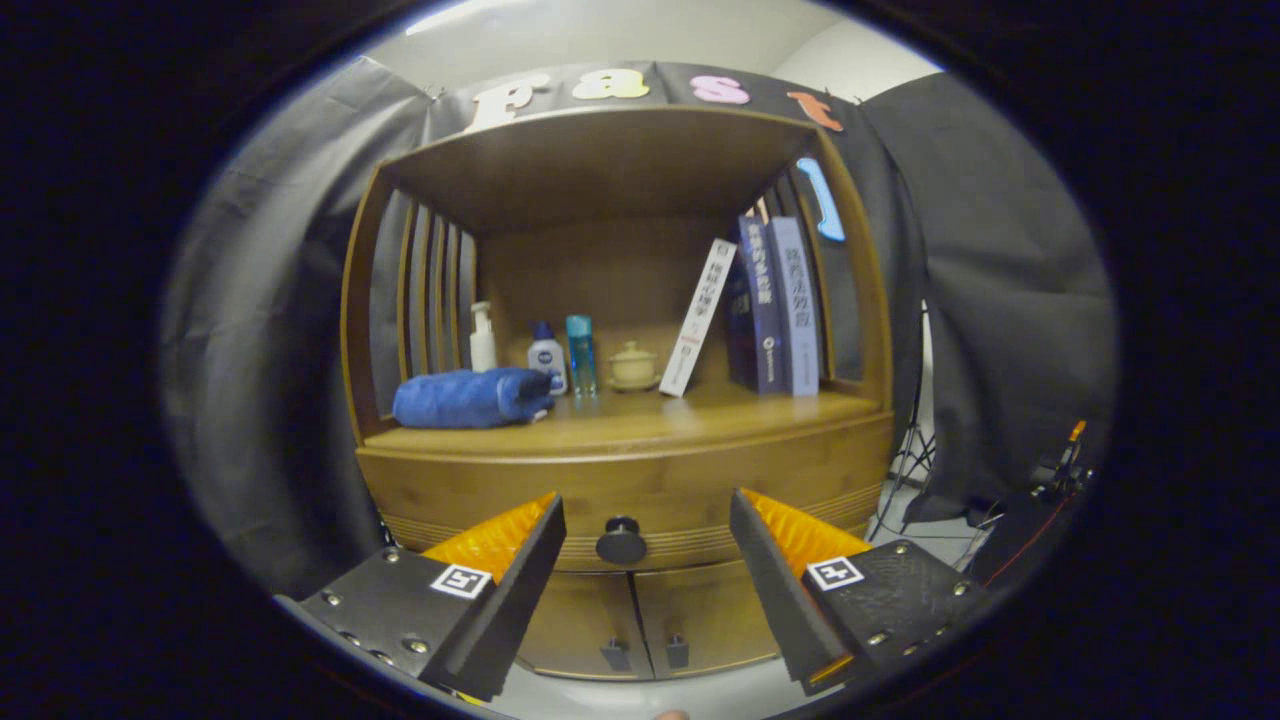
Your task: Pull open the drawer, take out the items inside it, and place them on the countertop above the cabinet.
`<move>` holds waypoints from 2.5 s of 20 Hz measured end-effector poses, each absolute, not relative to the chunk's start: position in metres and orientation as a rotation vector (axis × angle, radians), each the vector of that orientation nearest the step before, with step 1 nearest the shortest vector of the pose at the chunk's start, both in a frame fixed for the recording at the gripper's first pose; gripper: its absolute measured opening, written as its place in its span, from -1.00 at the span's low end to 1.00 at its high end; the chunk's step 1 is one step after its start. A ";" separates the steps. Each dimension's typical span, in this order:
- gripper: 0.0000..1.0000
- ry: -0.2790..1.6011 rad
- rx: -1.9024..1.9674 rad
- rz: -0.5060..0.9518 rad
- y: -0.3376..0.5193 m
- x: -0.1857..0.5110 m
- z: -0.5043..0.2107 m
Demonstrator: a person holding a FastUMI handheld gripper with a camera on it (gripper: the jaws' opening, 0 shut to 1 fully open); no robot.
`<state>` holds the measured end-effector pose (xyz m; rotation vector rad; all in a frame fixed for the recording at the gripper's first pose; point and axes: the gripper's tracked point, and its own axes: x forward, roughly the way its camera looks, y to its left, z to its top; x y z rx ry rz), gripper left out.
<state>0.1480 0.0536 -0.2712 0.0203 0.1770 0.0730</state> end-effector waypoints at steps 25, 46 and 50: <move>-0.14 0.239 0.007 0.040 0.072 0.217 -0.347; -0.40 0.282 -0.042 0.056 0.055 0.090 -0.340; -0.40 0.288 -0.059 0.065 0.053 0.061 -0.338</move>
